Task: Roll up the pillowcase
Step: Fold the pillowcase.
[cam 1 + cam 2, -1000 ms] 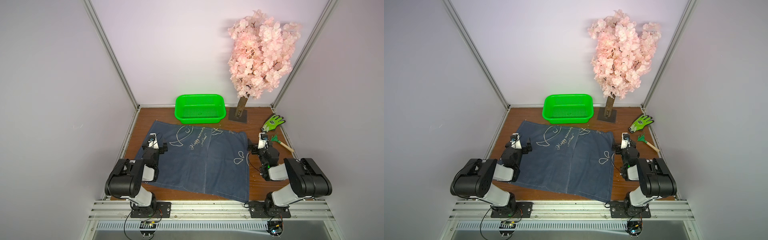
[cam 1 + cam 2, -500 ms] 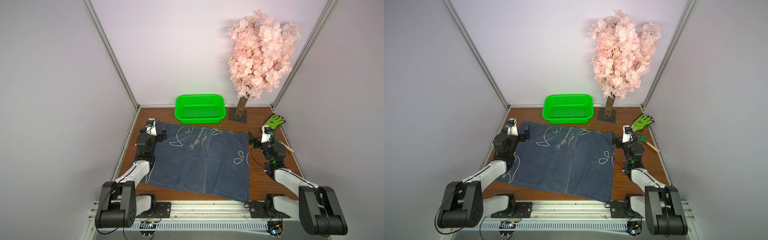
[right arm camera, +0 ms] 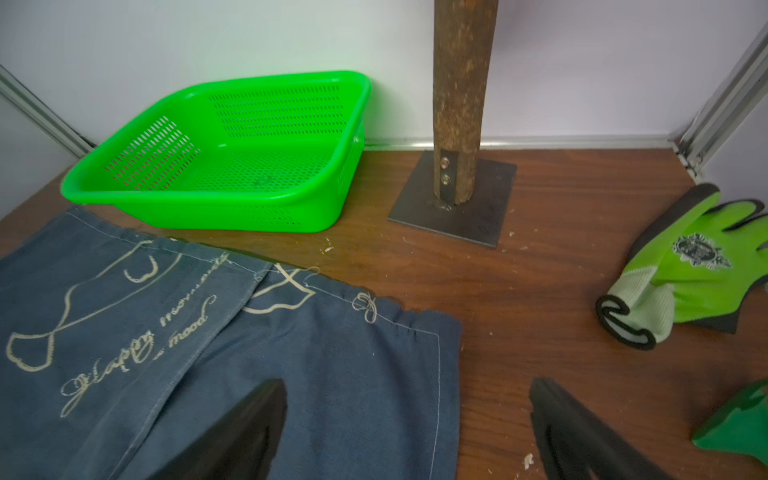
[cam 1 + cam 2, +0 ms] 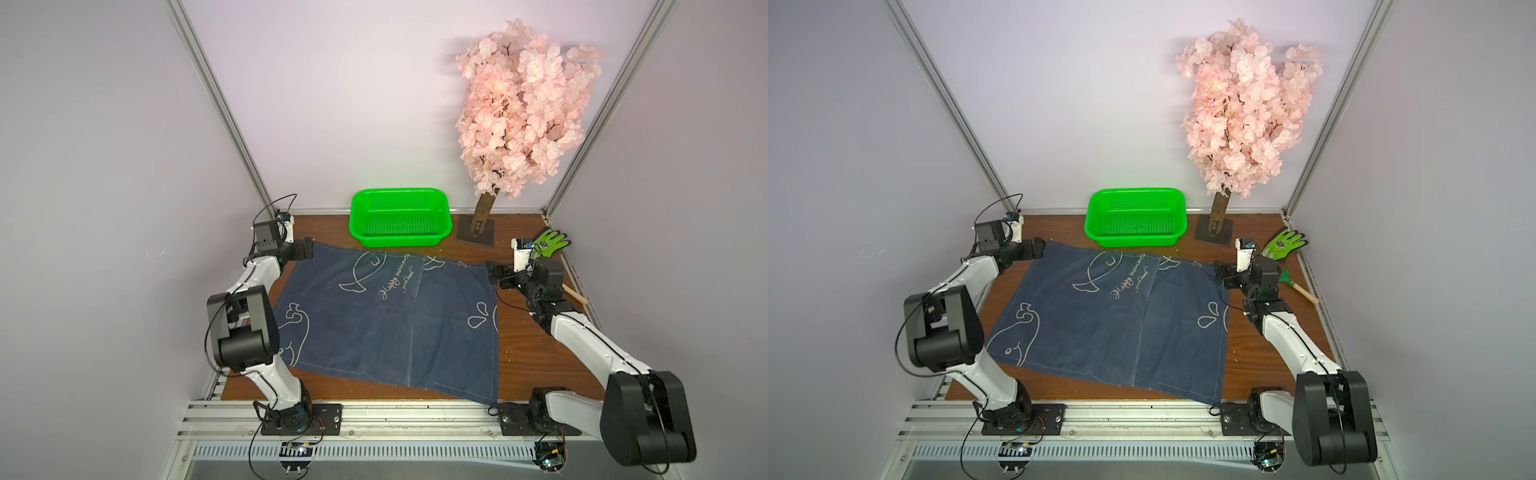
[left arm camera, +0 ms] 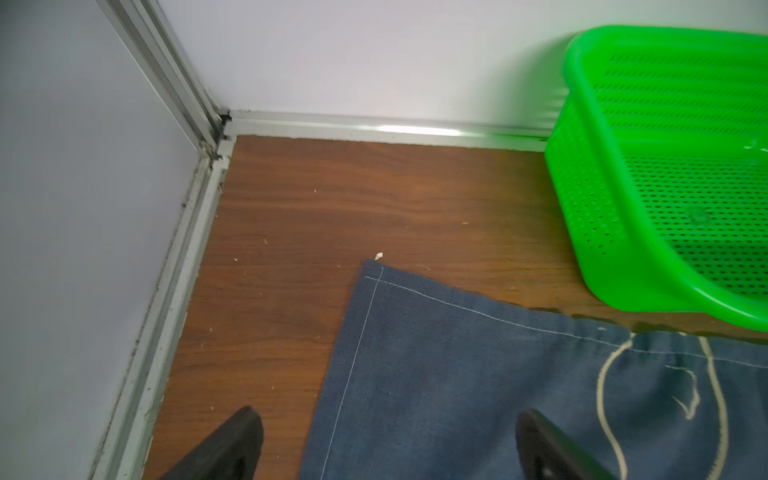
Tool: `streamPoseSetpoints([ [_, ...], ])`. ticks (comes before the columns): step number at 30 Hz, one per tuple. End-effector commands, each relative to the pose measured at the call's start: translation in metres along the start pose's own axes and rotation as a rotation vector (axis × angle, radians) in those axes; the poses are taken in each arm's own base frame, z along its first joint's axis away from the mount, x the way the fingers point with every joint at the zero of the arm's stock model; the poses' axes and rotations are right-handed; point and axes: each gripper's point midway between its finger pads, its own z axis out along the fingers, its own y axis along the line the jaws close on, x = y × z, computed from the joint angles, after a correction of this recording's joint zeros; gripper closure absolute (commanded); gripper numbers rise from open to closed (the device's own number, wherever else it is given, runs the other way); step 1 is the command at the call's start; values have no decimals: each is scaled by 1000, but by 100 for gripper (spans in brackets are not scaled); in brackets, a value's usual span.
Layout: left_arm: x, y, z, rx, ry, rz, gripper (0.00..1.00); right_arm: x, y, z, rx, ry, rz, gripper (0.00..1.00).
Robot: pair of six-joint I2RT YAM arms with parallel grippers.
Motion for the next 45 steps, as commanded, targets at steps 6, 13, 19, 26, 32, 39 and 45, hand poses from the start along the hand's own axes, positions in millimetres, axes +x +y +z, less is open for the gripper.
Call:
streamPoseSetpoints([
  [6,29,6,53,69,245,-53,10,19,-17,39,85,189,52,5],
  [13,31,5,93,19,306,33,11,32,-26,70,114,280,59,8],
  [19,32,4,116,-3,332,92,13,43,-29,89,119,347,54,10],
  [26,28,-7,135,25,318,113,19,56,-36,104,142,420,27,12],
  [32,30,-6,147,-13,328,137,21,66,-38,117,139,461,29,13],
  [39,48,-16,151,-27,389,213,42,76,-37,122,130,490,39,15],
  [45,48,-17,152,-29,392,212,64,80,-40,125,140,503,34,16],
])
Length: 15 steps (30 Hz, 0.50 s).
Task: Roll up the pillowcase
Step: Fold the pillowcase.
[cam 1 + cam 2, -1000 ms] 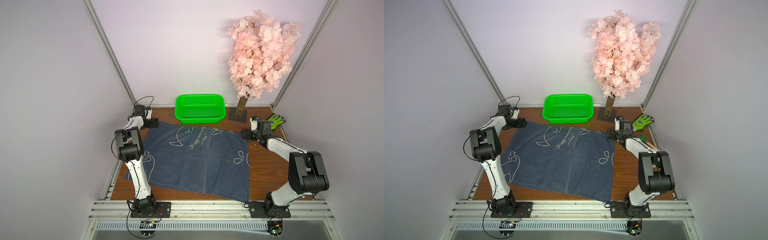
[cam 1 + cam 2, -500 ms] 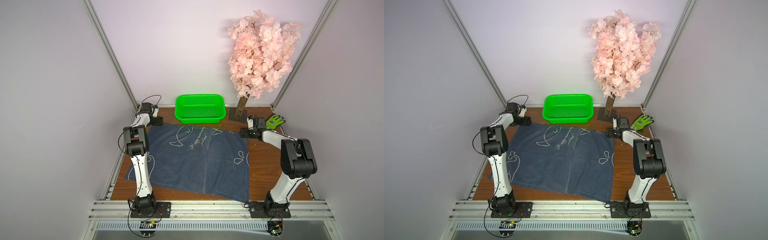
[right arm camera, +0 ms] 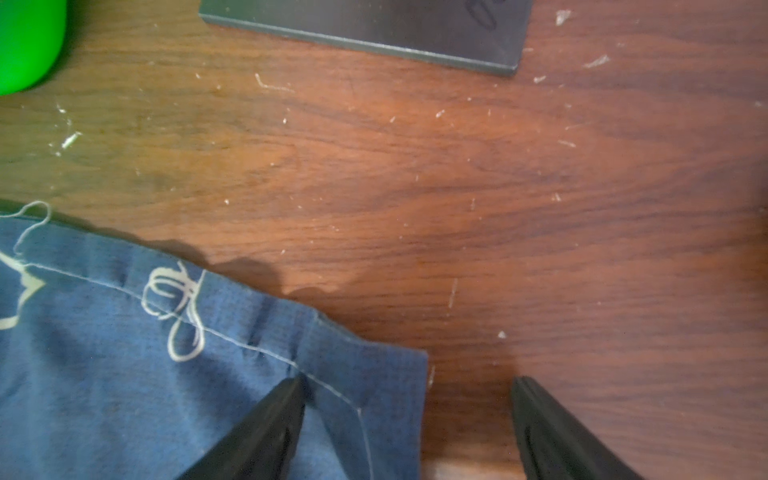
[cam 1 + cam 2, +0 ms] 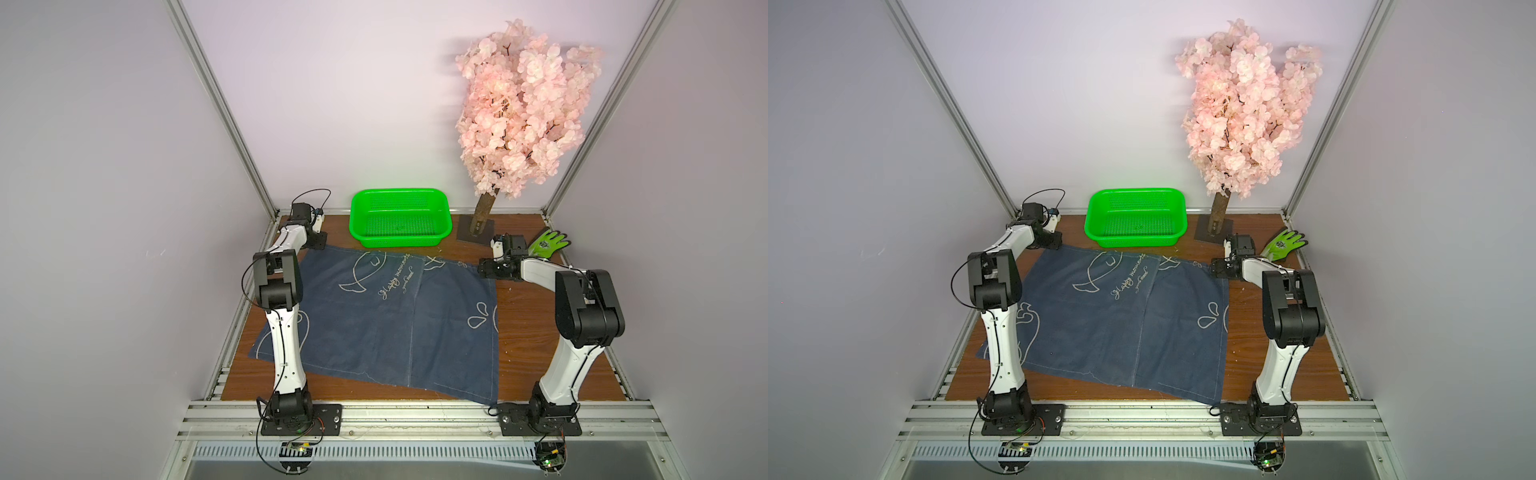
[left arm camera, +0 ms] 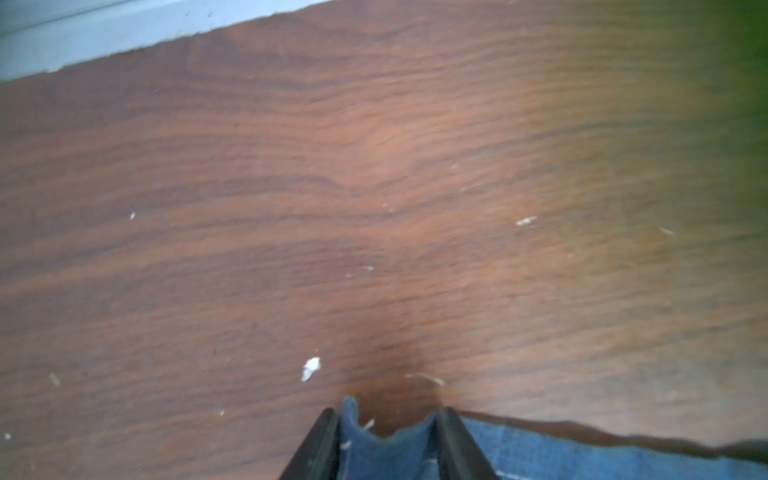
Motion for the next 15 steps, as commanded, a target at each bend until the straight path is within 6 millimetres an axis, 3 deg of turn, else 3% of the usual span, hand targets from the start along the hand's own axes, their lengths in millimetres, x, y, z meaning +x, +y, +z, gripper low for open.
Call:
streamPoseSetpoints([
  [1,24,-6,15,2,89,11,66,-11,2,-1,5,-11,-14,17],
  [4,9,-3,9,-6,53,6,75,-13,4,3,-9,-5,-3,19],
  [8,-4,-2,3,-8,18,0,87,-16,9,6,-31,-8,-1,32],
  [15,-21,-1,-9,-5,-37,-1,91,-12,17,11,-80,11,-10,52],
])
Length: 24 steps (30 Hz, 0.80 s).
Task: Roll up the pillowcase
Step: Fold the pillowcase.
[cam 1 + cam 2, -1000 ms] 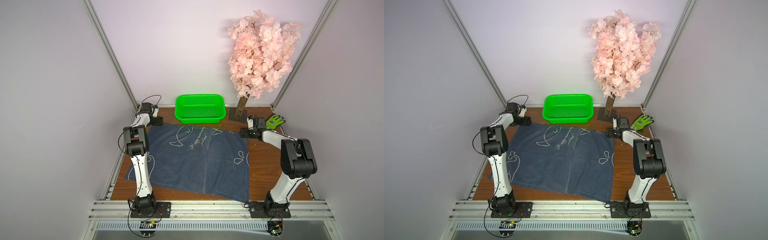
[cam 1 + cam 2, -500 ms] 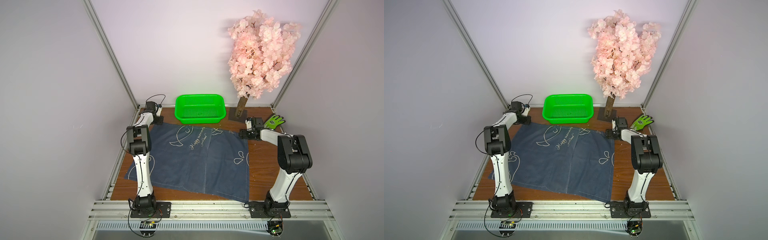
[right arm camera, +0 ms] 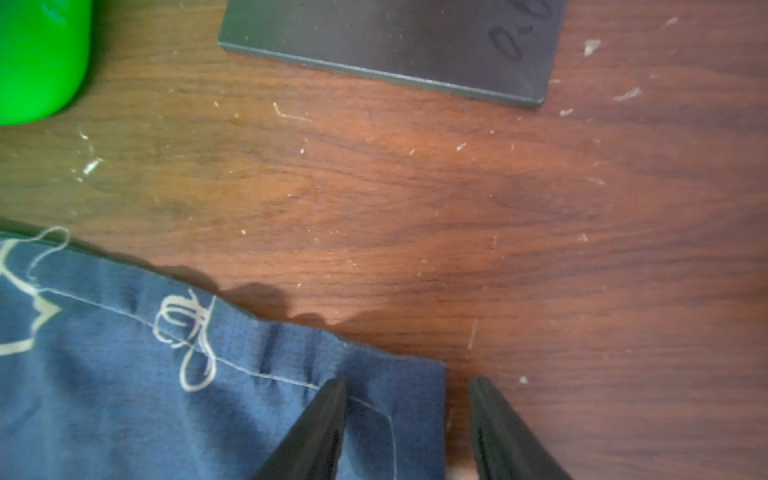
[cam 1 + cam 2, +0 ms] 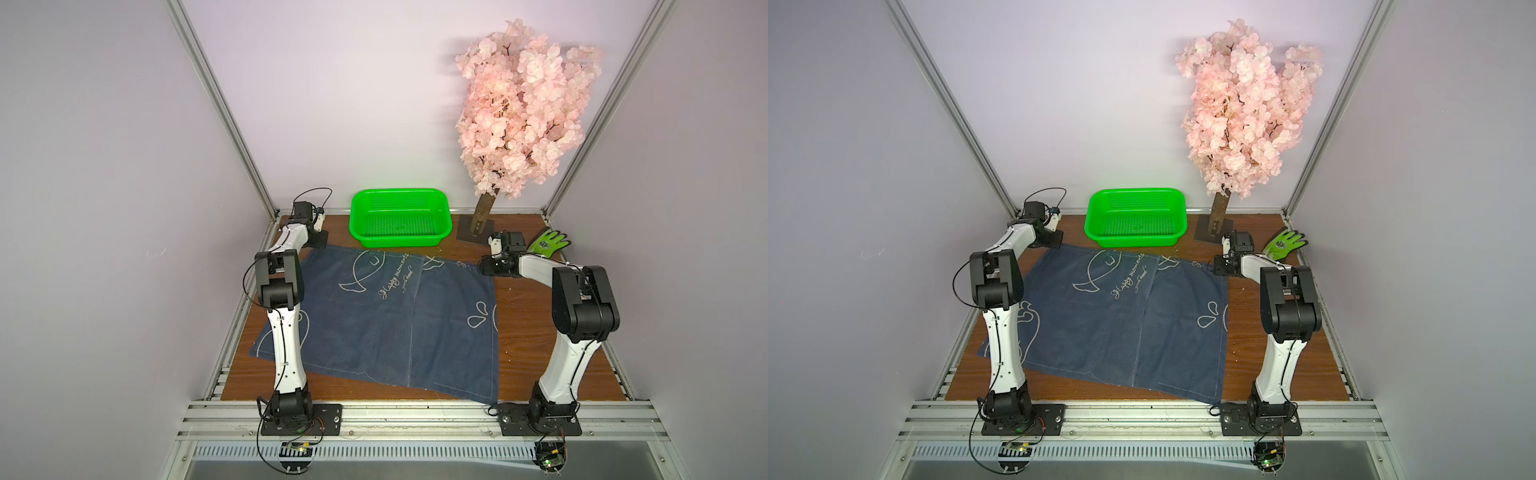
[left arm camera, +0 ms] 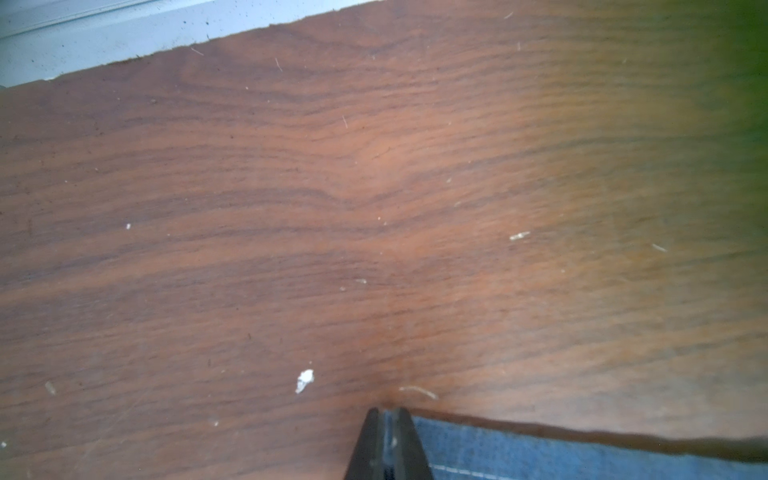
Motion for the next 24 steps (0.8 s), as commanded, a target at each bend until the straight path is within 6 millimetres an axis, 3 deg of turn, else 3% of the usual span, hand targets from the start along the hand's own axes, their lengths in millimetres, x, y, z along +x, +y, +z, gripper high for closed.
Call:
streamPoseSetpoints([
  [1,-17,-1,-11,-1,-43,3,91,-1,11,3,-46,12,-8,56],
  [9,-26,-4,-17,22,-75,-7,90,2,12,8,-51,17,-25,79],
  [14,-33,-4,-25,20,-93,-6,89,-14,11,3,-49,-28,-44,97],
  [21,-60,6,-49,-4,-189,-35,91,-55,10,-26,-29,-145,-97,100],
  [24,-74,12,-65,-21,-240,-46,96,-69,8,-44,-29,-194,-111,100],
])
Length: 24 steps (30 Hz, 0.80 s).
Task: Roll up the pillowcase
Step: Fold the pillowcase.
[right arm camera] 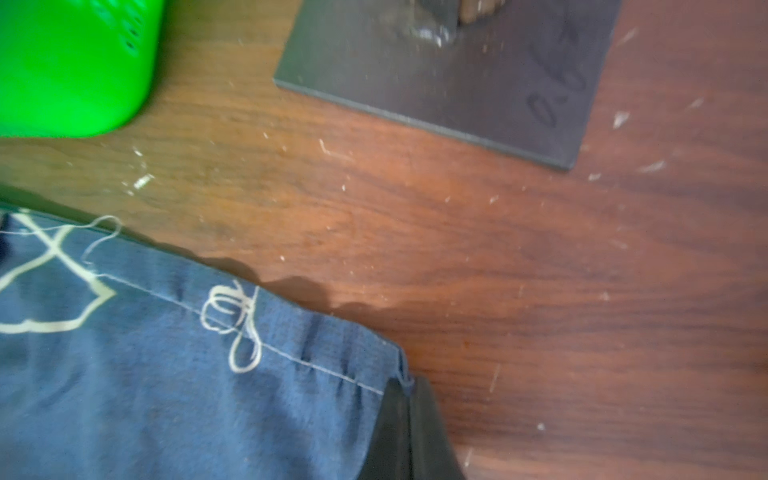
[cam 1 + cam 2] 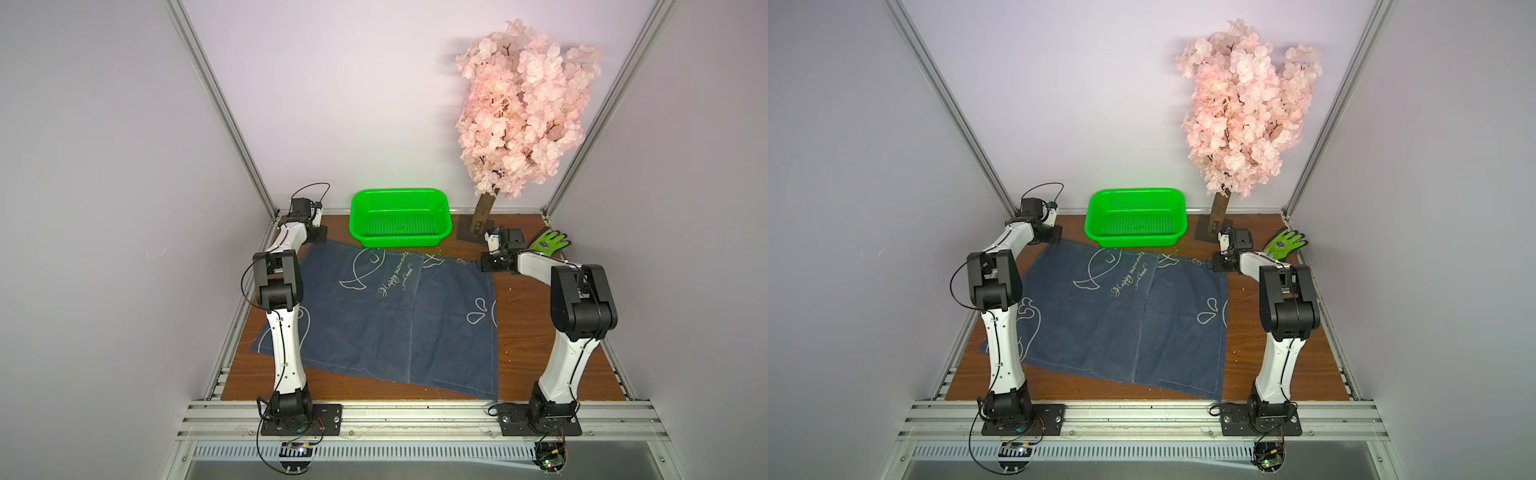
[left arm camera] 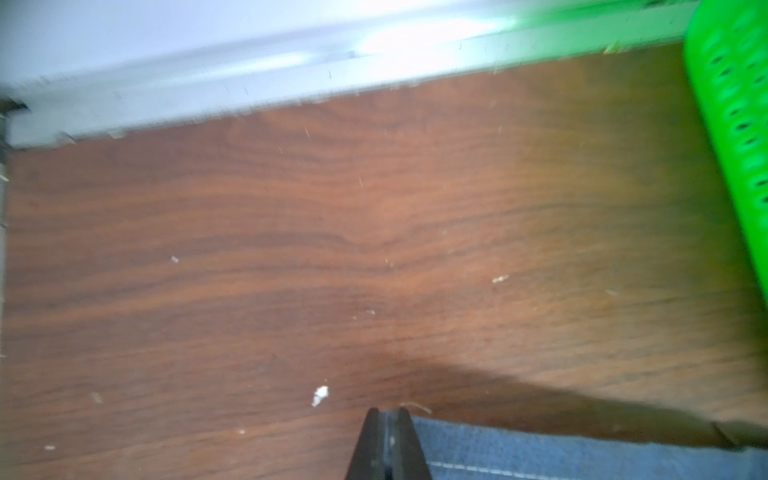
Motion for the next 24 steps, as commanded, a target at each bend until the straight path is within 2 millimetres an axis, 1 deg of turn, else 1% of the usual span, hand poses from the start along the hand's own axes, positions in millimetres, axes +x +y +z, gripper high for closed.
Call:
streamPoseSetpoints([
  [1,-56,11,-46,-33,-163,-11,98,-55,-2,-43,2,-160,-43,100],
  [4,-62,11,-61,-39,-183,-10,100,-65,0,-58,-7,-199,-58,100],
  [6,-61,10,-71,-45,-184,-11,100,-68,2,-66,-14,-212,-66,100],
  [10,-38,11,-82,-60,-155,-18,100,-64,7,-76,-35,-217,-73,100],
  [12,-30,13,-89,-73,-159,-17,100,-59,9,-79,-47,-214,-80,100],
  [14,-19,16,-97,-91,-167,-25,100,-57,11,-85,-56,-226,-85,100],
  [16,-12,19,-107,-101,-188,-34,100,-58,13,-92,-56,-243,-91,100],
  [19,-8,26,-124,-116,-232,-52,100,-58,13,-103,-48,-268,-98,100],
  [21,0,29,-128,-120,-240,-58,100,-60,13,-109,-46,-290,-99,100],
  [24,-3,31,-132,-125,-264,-57,100,-68,13,-118,-37,-331,-103,100],
])
